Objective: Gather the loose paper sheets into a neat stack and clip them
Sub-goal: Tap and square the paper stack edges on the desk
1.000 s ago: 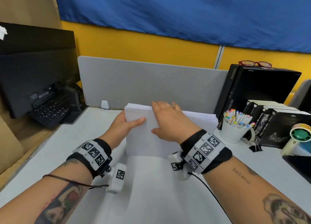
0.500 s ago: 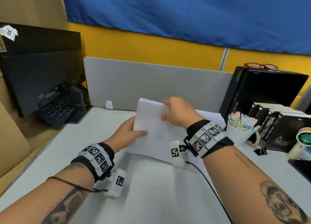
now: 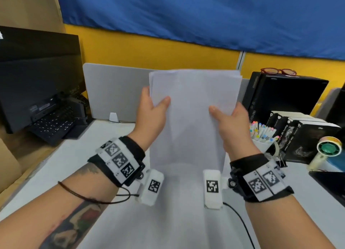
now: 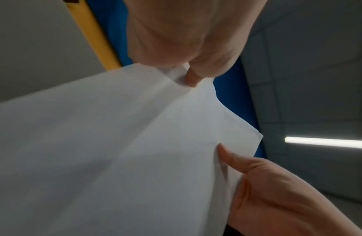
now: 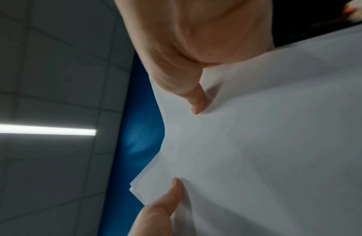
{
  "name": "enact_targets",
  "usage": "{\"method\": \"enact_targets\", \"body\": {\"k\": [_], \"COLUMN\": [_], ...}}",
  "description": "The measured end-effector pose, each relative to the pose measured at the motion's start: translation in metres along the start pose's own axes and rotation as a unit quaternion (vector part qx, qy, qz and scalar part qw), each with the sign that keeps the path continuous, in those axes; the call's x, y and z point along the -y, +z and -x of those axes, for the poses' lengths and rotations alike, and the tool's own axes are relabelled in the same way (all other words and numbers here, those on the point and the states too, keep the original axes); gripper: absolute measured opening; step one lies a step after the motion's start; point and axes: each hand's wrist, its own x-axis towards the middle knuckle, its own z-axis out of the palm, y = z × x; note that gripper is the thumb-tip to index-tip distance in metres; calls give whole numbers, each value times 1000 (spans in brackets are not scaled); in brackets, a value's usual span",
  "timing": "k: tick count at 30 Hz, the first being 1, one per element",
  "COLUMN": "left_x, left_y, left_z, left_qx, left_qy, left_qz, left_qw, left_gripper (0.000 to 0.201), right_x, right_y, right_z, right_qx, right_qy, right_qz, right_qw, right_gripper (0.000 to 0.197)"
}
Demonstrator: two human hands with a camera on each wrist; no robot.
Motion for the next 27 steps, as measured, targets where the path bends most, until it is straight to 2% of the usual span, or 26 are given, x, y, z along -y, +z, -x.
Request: {"method": "enact_targets", "body": {"k": [3,6,8,9,11,13,14,15,17,19,23,25,27], "left_x": [-44,-69,-55,-33,25,76,89,96,88,67,37,38,50], "left_y": [12,15,12,7,-8,-27,-31,-33,-30,-23,-18,-21,-27], "left_z": [-17,-29,-27,-22,1,28,36,37,27,11,-8,-5,4], "left_qx": [-5,11,26,37,69,111,126,133,121,107,130,134,136], "left_qy": [86,131,110,79,-24,-121,-149,-159,-140,-109,-43,-51,-95], "left_qz": [25,37,43,47,20,-44,-59,-64,-64,-51,-52,-50,-34], "left_qw": [996,991,993,995,997,986,979,976,981,987,989,988,986], "left_gripper": [28,30,30,31,38,46,44,42,41,46,61,60,52], "right_x": [44,61,41,18,-36,-79,-91,-94,-87,-76,-60,-59,-67], "right_y": [1,-1,-4,-7,-20,-35,-41,-44,-43,-38,-32,-32,-34], "right_z": [-14,-23,-19,-14,7,28,32,31,22,15,5,4,8], "right_qx": [2,22,17,13,28,58,68,74,78,71,52,46,47], "right_qy": [-90,-123,-115,-98,-22,65,85,92,87,73,46,51,63], "right_qz": [-47,-109,-106,-81,-13,42,50,46,36,30,-12,-29,-23], "right_qw": [995,986,988,992,999,995,993,992,992,994,998,997,997], "right_gripper": [36,37,35,33,31,39,42,42,41,46,54,51,53]}}
